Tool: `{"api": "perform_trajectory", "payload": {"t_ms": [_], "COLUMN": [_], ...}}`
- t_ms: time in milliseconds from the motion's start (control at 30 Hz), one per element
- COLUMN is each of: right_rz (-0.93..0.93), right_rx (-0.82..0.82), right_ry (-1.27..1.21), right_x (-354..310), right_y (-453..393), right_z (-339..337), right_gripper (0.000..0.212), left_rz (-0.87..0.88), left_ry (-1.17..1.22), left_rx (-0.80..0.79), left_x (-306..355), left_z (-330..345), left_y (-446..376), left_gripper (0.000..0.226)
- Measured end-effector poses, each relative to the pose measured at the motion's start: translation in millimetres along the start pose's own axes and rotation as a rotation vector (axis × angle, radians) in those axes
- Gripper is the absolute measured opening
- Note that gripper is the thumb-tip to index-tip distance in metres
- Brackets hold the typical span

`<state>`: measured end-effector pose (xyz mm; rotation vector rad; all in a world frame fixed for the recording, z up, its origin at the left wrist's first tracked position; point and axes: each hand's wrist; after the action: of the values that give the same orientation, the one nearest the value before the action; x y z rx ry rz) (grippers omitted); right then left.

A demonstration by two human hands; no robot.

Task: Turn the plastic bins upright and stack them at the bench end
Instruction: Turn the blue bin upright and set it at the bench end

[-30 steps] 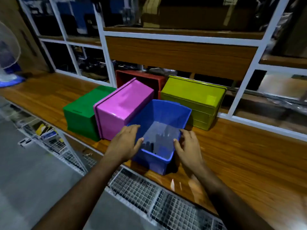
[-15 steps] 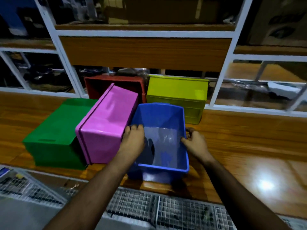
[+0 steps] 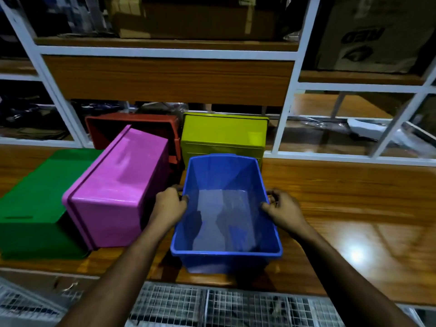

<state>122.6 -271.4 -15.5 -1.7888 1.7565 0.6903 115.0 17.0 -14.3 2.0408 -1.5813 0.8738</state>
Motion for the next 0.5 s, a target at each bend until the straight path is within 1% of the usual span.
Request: {"api": "perform_trajectory", "payload": {"t_ms": [133, 233, 300, 367, 433, 500], "right_rz": [-0.061, -0.052, -0.041, -0.049, -0.059, -0.069], "right_rx": [-0.019, -0.055, -0.087, -0.111, -0.139, -0.175], "right_ry": [0.152, 0.252, 0.284, 0.302, 0.324, 0.346], "right_x": [1, 2, 1, -1, -4, -8], "right_y": [-7, -17, -24, -31, -37, -42], "right_z": [-9, -15, -20, -24, -27, -27], "right_gripper": [0.033, 0.033, 0.03, 0.027, 0.025, 0.022], "left_rz": [0.025, 0.186, 0.31, 0.433, 0.553, 0.64], "left_ry": [-0.038, -0.19, -0.306, -0.367, -0.38, -0.4], "left_rx": [-0.008, 0.064, 0.082, 0.035, -0.043, -0.117], "left_x": [4, 11, 19, 32, 47, 60], "left_z": [4, 1, 1, 3, 9, 17], "left_y": [0, -2, -6, -10, -14, -16], "left_gripper": [0.035, 0.048, 0.05, 0.046, 0.043, 0.043]}}
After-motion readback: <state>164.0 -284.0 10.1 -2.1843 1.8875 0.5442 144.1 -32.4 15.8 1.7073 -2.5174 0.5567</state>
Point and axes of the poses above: each hand's wrist, its own y-axis away from the middle knuckle, its own z-axis out of the palm, x = y × z, and after that the axes turned 4 degrees about y, right-handed
